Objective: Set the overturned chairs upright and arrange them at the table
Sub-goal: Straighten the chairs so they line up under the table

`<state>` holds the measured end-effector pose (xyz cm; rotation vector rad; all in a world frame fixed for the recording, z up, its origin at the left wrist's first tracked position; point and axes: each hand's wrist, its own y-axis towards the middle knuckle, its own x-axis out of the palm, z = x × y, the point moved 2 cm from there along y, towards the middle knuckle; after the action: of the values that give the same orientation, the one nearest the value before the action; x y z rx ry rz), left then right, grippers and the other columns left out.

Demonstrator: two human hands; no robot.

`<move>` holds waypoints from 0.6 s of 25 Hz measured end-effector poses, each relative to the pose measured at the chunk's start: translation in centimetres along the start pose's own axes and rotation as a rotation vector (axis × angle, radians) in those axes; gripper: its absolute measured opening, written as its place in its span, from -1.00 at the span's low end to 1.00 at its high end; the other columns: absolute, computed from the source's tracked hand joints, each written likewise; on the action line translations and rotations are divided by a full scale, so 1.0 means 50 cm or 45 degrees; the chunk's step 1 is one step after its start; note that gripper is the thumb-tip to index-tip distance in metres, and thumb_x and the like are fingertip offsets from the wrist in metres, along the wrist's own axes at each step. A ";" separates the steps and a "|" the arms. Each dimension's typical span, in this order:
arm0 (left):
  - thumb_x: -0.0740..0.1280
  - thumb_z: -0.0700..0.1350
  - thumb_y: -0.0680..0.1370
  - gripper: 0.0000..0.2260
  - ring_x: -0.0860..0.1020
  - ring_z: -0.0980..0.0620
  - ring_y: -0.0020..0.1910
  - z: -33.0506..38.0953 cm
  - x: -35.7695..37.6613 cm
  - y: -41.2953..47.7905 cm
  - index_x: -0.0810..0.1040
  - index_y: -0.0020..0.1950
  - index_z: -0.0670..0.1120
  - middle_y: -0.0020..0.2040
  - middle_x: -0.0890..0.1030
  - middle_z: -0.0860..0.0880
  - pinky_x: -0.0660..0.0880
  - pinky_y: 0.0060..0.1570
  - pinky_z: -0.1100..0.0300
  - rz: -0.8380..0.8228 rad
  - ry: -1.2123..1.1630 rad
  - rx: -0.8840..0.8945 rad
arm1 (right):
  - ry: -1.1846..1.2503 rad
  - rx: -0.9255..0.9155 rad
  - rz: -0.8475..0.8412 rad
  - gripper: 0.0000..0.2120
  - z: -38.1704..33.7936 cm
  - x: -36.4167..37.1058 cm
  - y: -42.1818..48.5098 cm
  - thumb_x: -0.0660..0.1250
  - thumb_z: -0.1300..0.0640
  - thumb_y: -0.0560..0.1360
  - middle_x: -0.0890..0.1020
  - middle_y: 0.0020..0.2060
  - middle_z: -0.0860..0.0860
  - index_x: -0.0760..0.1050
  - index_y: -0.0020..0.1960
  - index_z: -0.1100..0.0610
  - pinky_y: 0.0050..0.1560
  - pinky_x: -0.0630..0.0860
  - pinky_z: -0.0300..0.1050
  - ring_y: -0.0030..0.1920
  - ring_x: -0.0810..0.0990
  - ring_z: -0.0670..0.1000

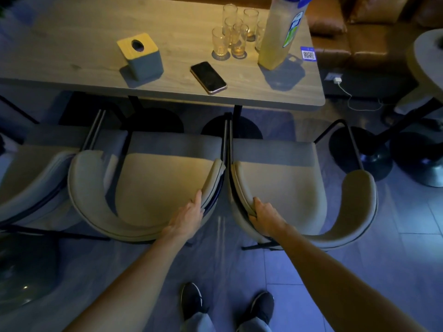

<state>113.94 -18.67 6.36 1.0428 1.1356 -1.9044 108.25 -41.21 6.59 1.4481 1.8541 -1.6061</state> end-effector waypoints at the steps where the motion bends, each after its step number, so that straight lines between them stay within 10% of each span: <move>1: 0.11 -0.03 0.69 -0.49 0.60 -0.10 -0.11 0.001 0.001 -0.001 0.01 0.59 -0.11 0.06 0.60 -0.16 0.43 -0.23 0.12 0.010 0.013 -0.007 | 0.005 0.004 -0.005 -0.72 0.000 0.001 -0.001 0.19 0.07 0.59 0.58 0.04 0.24 0.32 0.23 0.20 0.03 0.56 0.20 -0.02 0.61 0.28; 15: 0.18 -0.11 0.67 -0.53 0.62 -0.10 -0.12 0.018 0.019 0.018 0.07 0.53 -0.07 -0.02 0.63 -0.13 0.56 -0.18 0.05 0.028 0.020 -0.094 | 0.006 0.064 -0.037 -0.61 -0.022 0.004 0.001 0.20 0.08 0.61 0.54 0.12 0.25 0.27 0.36 0.25 0.04 0.51 0.09 0.07 0.58 0.26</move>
<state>114.02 -19.96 5.47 1.0275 1.1893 -1.8266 108.62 -40.15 6.81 1.4532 1.8585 -1.6758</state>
